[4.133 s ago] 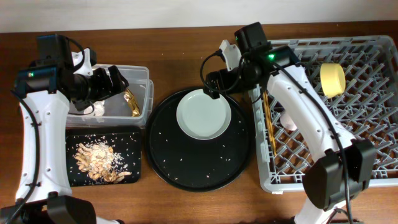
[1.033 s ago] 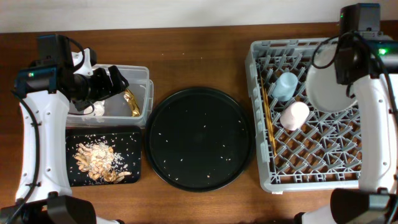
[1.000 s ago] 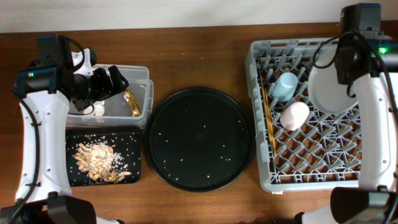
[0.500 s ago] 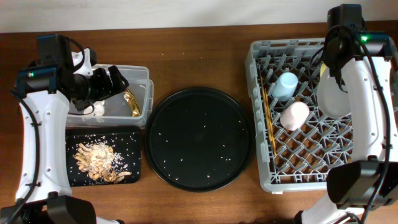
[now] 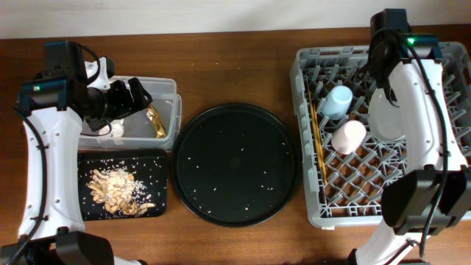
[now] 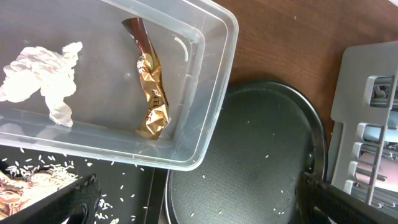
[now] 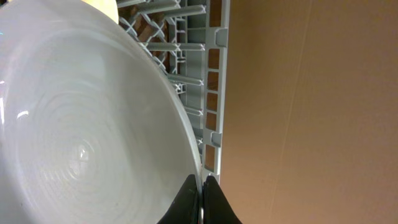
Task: Sort waste into correct bins and load items into the dishwasher rack
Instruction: 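Stand the white plate upright in the rack slots with the right gripper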
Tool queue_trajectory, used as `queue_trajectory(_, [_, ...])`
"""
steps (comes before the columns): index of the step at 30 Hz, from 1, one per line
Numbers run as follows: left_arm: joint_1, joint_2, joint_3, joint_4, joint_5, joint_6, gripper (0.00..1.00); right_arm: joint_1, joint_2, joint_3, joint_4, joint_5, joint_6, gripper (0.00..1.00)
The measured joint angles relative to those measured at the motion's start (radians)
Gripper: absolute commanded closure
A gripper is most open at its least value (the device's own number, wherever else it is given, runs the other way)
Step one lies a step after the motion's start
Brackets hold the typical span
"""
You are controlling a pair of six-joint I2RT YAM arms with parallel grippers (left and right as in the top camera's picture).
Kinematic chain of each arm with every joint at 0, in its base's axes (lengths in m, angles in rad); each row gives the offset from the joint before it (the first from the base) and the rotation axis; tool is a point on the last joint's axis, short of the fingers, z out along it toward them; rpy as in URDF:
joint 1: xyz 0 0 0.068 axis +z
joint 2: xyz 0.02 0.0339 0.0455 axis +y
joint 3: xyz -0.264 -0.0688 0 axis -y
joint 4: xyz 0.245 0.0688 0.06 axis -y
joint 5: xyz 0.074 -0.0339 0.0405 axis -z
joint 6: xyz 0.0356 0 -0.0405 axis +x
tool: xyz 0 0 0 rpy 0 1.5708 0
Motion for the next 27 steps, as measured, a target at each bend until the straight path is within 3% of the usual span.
queue_trajectory(14, [0.0,0.0,0.0,0.0,0.0,0.0,0.01,0.014,0.003,0.0,0.054,-0.096,-0.003,0.77])
queue_trajectory(16, [0.0,0.0,0.0,0.0,0.0,0.0,0.0,0.026,0.003,0.0,0.057,-0.11,-0.006,0.57])
queue_trajectory(27, [0.0,0.0,0.0,0.0,0.0,0.0,0.01,0.04,0.006,0.0,0.056,-0.169,-0.003,0.2])
